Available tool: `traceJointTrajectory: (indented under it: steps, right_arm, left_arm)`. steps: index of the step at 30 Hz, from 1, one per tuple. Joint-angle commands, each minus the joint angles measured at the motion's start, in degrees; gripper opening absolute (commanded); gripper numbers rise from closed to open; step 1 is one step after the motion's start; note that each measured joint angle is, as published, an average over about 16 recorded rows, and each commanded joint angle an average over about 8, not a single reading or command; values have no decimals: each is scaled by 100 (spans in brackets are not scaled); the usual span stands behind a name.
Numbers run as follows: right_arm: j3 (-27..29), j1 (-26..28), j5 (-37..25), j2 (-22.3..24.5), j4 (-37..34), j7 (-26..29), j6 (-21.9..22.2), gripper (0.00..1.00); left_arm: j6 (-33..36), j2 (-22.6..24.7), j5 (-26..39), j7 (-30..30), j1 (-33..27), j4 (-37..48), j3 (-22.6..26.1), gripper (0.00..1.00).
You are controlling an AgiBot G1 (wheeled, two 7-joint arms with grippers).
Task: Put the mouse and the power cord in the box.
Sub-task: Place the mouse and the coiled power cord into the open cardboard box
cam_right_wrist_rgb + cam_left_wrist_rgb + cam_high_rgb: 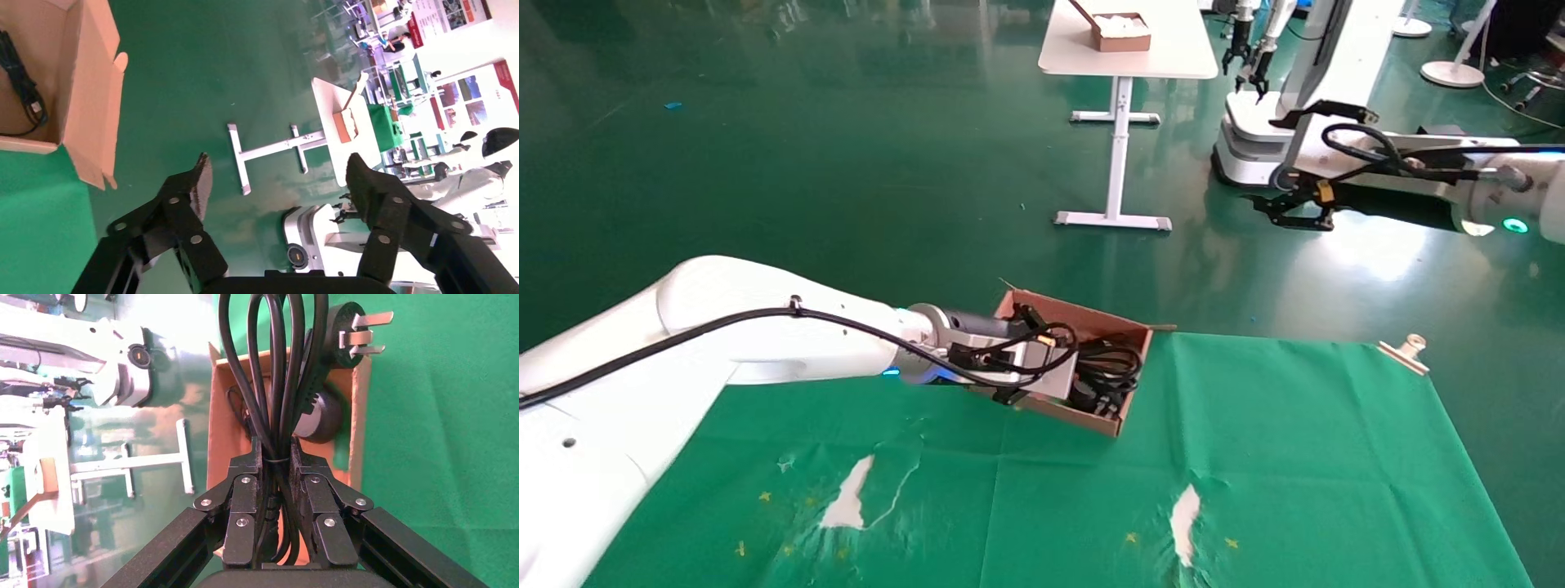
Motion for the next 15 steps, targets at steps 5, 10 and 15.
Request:
traceJointTrajectory:
  steps: [5,10,15]
  right_arm:
    - [-5,69,-1,119,-9,-14,-196,100]
    - [-5,23,-3,45,-3,-13,-98,100]
    - [37,-99,79,103,164,128,-168,100]
  left_arm:
    - [15,3,94,8,3,-149,190,100]
    - [42,-38,4,-23,19,-98,58,100]
    - [207,-242,-247,-207,192,-313,-119,100]
